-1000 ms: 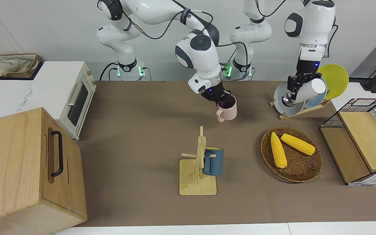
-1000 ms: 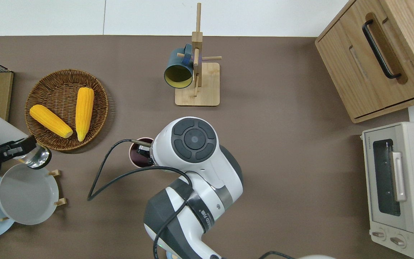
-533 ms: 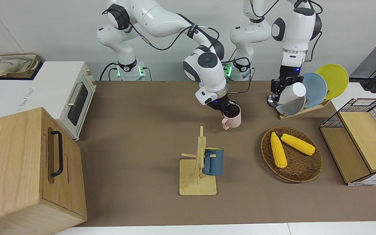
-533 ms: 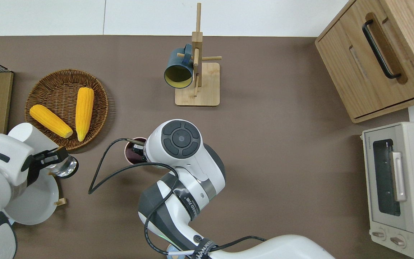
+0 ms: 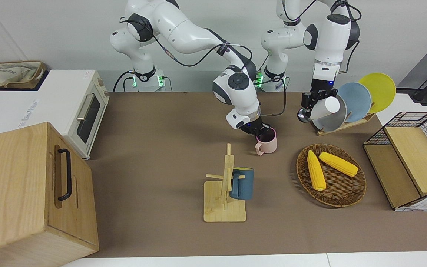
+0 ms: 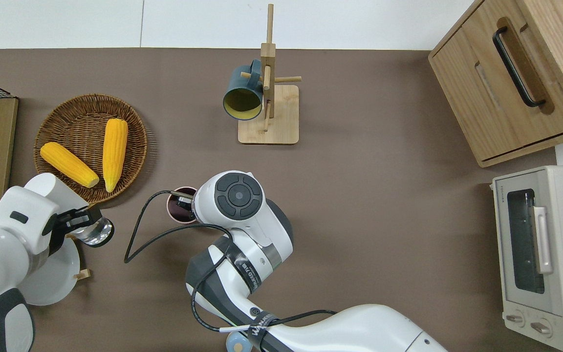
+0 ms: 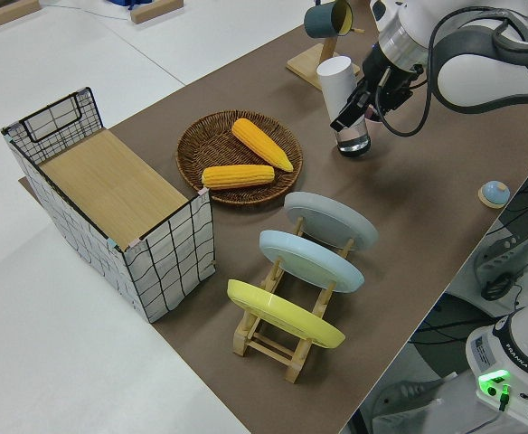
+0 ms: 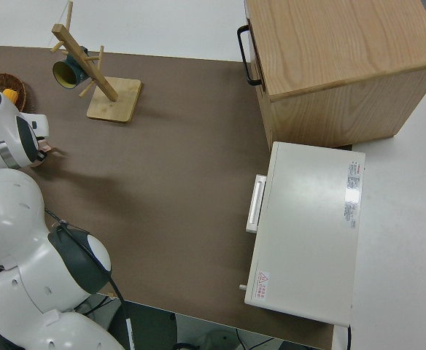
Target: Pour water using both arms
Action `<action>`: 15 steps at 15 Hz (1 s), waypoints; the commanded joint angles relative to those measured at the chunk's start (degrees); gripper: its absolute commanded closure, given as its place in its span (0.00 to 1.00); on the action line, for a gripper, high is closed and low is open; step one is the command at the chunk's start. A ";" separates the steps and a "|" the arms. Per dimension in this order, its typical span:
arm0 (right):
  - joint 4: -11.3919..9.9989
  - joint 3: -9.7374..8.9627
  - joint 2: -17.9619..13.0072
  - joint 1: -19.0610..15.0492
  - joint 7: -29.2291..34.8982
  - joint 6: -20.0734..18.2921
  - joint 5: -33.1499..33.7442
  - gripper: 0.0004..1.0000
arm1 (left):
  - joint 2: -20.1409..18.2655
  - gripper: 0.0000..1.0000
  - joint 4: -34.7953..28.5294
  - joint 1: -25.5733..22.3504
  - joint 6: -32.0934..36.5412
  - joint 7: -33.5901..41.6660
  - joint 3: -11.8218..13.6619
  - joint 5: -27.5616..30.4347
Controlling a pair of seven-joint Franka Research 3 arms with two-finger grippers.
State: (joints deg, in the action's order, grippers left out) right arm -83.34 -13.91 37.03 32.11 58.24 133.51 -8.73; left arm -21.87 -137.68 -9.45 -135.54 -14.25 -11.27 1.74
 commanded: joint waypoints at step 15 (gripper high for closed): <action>6.25 0.38 -1.96 -0.99 0.38 -11.41 1.35 0.02 | -1.86 1.00 -1.98 0.92 -1.31 -1.66 -0.68 -1.48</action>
State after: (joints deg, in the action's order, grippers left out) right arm -80.08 -13.03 36.92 32.34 58.24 129.29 -8.62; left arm -21.87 -138.38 -9.36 -135.55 -14.44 -11.76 1.74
